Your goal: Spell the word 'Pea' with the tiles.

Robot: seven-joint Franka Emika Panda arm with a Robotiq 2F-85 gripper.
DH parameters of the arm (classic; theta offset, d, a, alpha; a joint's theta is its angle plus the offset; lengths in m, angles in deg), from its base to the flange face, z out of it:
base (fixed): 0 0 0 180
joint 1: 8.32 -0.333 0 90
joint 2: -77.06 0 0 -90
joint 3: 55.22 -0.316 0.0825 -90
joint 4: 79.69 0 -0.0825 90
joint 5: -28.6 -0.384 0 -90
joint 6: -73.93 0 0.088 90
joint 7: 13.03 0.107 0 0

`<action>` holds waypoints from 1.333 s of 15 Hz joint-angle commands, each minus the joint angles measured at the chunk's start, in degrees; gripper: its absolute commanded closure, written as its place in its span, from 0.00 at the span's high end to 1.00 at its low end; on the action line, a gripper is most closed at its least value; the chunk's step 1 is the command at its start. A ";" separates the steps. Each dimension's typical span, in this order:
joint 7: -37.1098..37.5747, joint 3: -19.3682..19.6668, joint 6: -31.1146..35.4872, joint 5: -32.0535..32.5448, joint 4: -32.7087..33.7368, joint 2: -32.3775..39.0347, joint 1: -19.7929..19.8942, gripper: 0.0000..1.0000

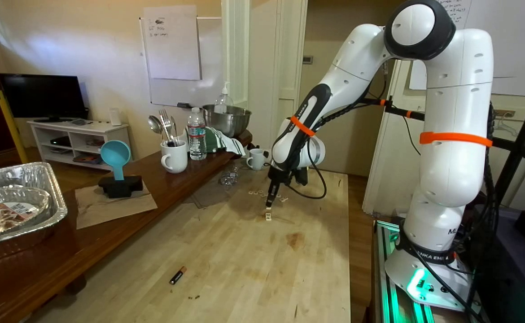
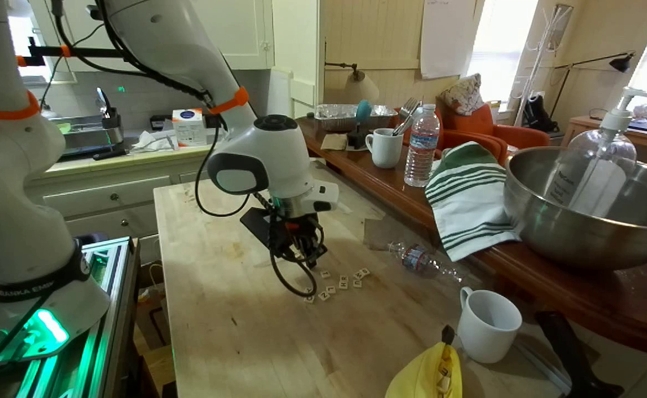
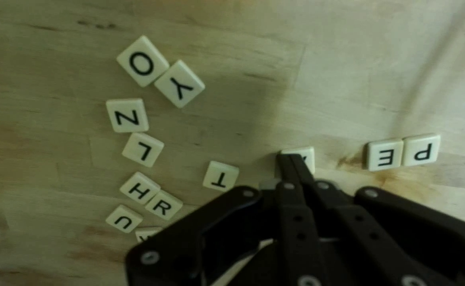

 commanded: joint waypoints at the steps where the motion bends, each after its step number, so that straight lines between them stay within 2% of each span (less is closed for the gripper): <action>1: 0.44 -1.27 -1.17 -0.97 -1.85 0.90 -0.52 0.00; 12: 0.73 -2.74 -1.32 -0.29 -3.14 0.20 -0.83 0.00; 20: 1.39 -2.26 -1.27 0.56 -3.70 0.02 -1.59 0.00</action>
